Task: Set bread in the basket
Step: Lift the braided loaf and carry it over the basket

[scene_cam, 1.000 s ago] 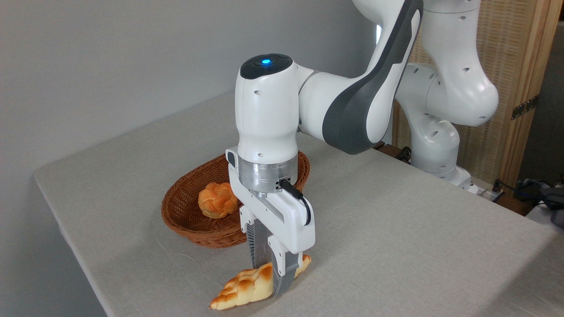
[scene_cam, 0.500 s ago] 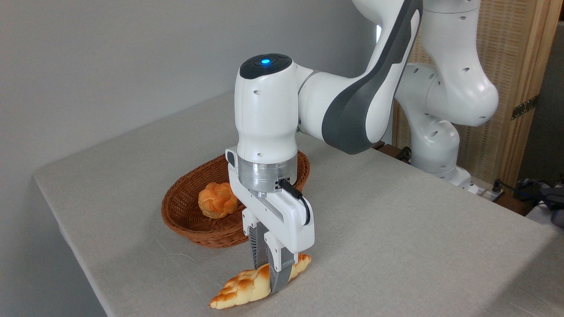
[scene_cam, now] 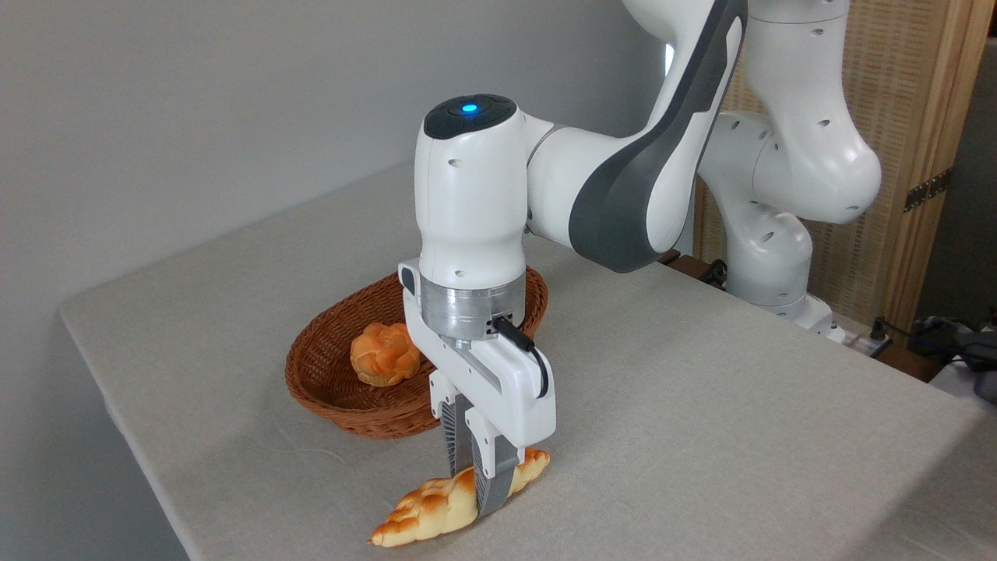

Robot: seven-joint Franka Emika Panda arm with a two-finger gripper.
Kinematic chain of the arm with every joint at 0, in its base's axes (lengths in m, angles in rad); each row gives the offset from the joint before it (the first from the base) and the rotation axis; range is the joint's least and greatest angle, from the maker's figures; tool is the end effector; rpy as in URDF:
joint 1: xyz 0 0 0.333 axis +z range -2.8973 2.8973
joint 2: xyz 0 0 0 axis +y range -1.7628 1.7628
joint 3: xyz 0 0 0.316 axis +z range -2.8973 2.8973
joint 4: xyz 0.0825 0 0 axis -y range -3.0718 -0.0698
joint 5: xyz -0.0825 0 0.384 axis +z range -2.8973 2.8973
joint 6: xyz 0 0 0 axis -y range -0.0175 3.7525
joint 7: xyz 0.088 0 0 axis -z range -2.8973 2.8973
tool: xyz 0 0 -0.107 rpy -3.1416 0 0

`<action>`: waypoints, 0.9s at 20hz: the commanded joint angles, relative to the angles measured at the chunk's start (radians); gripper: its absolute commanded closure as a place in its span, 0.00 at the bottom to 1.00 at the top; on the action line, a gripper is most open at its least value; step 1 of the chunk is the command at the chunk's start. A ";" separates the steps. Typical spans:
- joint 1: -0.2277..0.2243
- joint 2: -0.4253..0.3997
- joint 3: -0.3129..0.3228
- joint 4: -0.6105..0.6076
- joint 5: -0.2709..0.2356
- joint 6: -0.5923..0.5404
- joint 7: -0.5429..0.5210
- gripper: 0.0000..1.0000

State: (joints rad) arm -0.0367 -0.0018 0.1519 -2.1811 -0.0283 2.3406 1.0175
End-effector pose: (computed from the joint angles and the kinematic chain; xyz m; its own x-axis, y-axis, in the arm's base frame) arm 0.5446 0.0626 0.4058 0.6254 -0.7733 0.1042 -0.7633 -0.6340 -0.1241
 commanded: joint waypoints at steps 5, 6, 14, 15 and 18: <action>0.008 -0.021 0.017 0.082 -0.016 -0.079 0.016 0.70; 0.009 -0.023 0.017 0.099 -0.018 -0.098 0.015 0.70; 0.008 -0.092 0.002 0.297 -0.202 -0.466 0.004 0.69; 0.008 -0.119 -0.012 0.294 -0.214 -0.512 0.004 0.68; 0.000 -0.173 -0.064 0.285 -0.214 -0.667 0.003 0.67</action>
State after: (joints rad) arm -0.0291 -0.1160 0.1294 -1.8812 -0.2219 1.8006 1.0174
